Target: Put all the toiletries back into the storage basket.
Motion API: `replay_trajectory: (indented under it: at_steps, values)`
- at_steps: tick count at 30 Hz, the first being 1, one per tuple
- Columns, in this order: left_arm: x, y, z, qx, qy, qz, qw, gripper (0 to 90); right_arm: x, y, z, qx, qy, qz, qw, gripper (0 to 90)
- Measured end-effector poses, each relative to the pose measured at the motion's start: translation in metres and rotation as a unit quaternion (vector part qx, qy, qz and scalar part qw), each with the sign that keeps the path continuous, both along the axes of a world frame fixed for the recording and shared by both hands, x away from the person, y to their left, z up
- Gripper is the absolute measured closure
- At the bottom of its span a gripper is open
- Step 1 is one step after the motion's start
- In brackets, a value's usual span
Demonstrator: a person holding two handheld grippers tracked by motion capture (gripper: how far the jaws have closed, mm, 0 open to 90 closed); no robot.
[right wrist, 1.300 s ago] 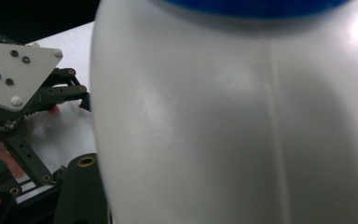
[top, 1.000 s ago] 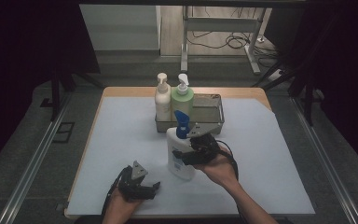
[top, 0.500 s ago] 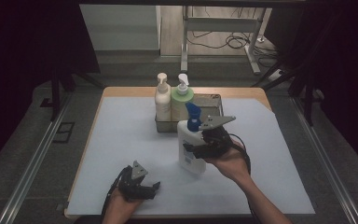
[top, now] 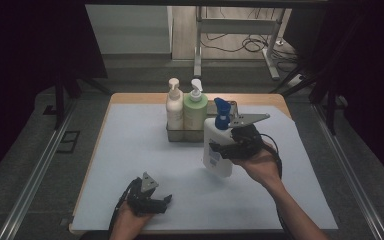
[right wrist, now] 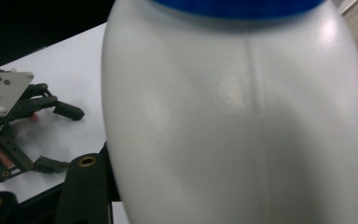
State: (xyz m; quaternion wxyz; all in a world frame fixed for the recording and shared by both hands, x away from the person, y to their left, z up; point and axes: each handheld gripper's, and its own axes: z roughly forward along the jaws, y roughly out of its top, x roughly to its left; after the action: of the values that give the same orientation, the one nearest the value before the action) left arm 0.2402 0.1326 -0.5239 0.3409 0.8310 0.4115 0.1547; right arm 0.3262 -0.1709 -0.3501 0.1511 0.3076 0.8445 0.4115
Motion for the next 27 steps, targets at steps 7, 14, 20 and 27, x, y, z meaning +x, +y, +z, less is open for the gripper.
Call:
replay_trajectory:
  at_steps: [7, 14, 20, 27]
  values:
    - [0.0, 0.0, 0.0, 0.0, 0.0, 0.0, 1.0, 12.8, 0.007, -0.01, 0.012, 0.002, -0.003, -0.018, 0.9998, 40.1]
    - [0.0, 0.0, 0.0, 0.0, 0.001, 0.0, 1.0, 12.7, 0.016, -0.019, 0.026, 0.008, -0.009, -0.037, 0.9992, 40.1]
    - [0.0, 0.0, 0.0, 0.0, 0.001, 0.0, 1.0, 12.7, 0.026, -0.022, 0.038, 0.008, -0.019, -0.052, 0.9984, 40.2]
    - [0.0, 0.0, 0.0, 0.001, 0.001, 0.0, 1.0, 12.8, 0.038, -0.023, 0.045, 0.004, -0.027, -0.071, 0.9971, 40.2]
